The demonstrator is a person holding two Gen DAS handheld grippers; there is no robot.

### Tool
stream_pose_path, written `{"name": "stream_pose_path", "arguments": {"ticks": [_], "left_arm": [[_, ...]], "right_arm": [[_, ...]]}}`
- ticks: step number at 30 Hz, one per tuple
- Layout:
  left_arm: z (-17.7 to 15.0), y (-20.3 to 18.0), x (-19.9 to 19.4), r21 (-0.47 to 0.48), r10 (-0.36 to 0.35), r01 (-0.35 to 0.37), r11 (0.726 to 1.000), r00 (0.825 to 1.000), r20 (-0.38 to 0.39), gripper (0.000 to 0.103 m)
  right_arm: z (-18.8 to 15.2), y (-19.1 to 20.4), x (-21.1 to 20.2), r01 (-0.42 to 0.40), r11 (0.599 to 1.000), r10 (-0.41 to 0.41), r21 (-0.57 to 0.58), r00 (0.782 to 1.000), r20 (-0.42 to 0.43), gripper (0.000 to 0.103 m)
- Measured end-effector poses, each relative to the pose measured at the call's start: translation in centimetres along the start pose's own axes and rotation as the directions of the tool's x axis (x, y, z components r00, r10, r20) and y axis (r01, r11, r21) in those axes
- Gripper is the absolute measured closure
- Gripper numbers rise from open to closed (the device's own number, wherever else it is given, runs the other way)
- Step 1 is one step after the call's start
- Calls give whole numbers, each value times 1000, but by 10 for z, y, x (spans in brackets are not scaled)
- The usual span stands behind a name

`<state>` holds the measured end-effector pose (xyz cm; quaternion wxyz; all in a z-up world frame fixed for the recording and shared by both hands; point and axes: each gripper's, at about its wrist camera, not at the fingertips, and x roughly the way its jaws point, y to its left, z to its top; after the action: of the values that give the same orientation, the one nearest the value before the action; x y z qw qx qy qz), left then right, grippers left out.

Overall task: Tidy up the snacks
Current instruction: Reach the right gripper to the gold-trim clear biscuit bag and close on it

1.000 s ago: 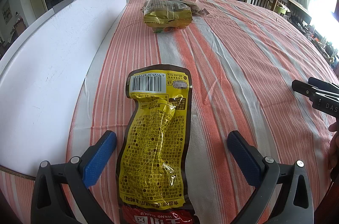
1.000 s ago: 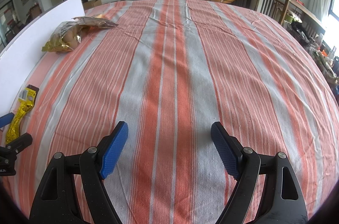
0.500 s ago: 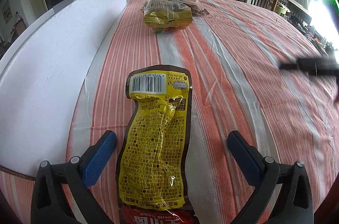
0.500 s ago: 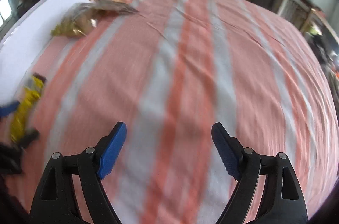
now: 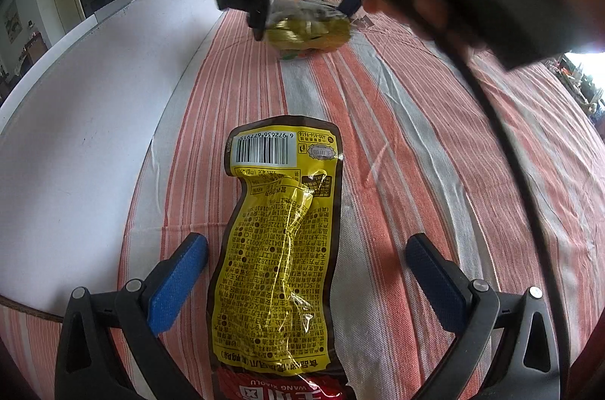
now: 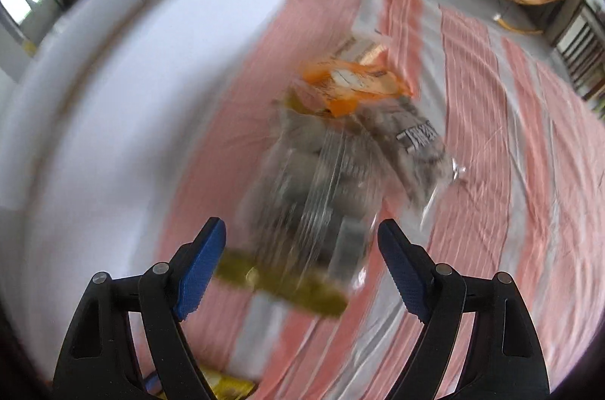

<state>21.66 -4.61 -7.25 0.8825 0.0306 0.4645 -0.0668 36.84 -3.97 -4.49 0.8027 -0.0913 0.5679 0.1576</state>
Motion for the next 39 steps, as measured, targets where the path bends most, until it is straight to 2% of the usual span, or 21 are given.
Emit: {"name": "stream_pose_path", "arguments": {"ticks": [1,2,3,5,7,9,11,12,13,16,18,21,23,24,27,28,32,39], "left_arm": [[0,0,0,0,0,0,1000,1000,0,0],[0,0,0,0,1,-1,1000,1000,0,0],[0,0,0,0,1,-1,1000,1000,0,0],[0,0,0,0,1,-1,1000,1000,0,0],[0,0,0,0,1,-1,1000,1000,0,0],[0,0,0,0,1,-1,1000,1000,0,0],[0,0,0,0,1,-1,1000,1000,0,0],[0,0,0,-1,2,-2,1000,1000,0,0],[0,0,0,0,1,-1,1000,1000,0,0],[0,0,0,-1,1,-1,1000,1000,0,0],[0,0,0,0,1,-1,1000,1000,0,0],[0,0,0,-1,2,-2,1000,1000,0,0],[0,0,0,-1,1,-1,1000,1000,1,0],[0,0,0,0,1,-1,1000,1000,1,0],[0,0,0,0,1,-1,1000,1000,0,0],[0,0,0,-1,1,-1,1000,1000,0,0],[0,0,0,0,1,-1,1000,1000,1,0],[0,0,0,-1,1,-1,1000,1000,1,0]], "right_arm": [[-2,-4,3,10,1000,-10,8,1000,3,24],[-9,-11,1,-11,1000,11,23,1000,26,33],[-12,-13,-2,-20,1000,19,15,999,33,34],[-27,-15,-10,-41,998,42,-45,999,21,35],[-61,-26,-28,-93,992,94,-86,995,14,35],[-95,-41,-45,-128,987,130,-94,991,15,34],[-130,-61,-60,-125,989,128,-82,991,34,34],[-158,-82,-71,-102,993,105,-50,993,61,34],[-167,-90,-75,-76,997,78,-29,994,79,34],[-223,-143,-85,84,991,-99,102,982,158,33],[-248,-163,-92,62,984,-102,169,966,236,29],[-275,-176,-90,31,975,-97,222,950,296,26],[-284,-179,-82,12,968,-88,252,951,295,24],[-288,-178,-79,19,965,-102,260,945,310,25],[-287,-163,-74,122,967,-188,224,934,304,23],[-287,-161,-75,128,968,-191,215,933,304,23],[-276,-151,-77,106,969,-173,224,937,304,20],[-262,-141,-69,119,966,-187,230,935,302,20]]}}
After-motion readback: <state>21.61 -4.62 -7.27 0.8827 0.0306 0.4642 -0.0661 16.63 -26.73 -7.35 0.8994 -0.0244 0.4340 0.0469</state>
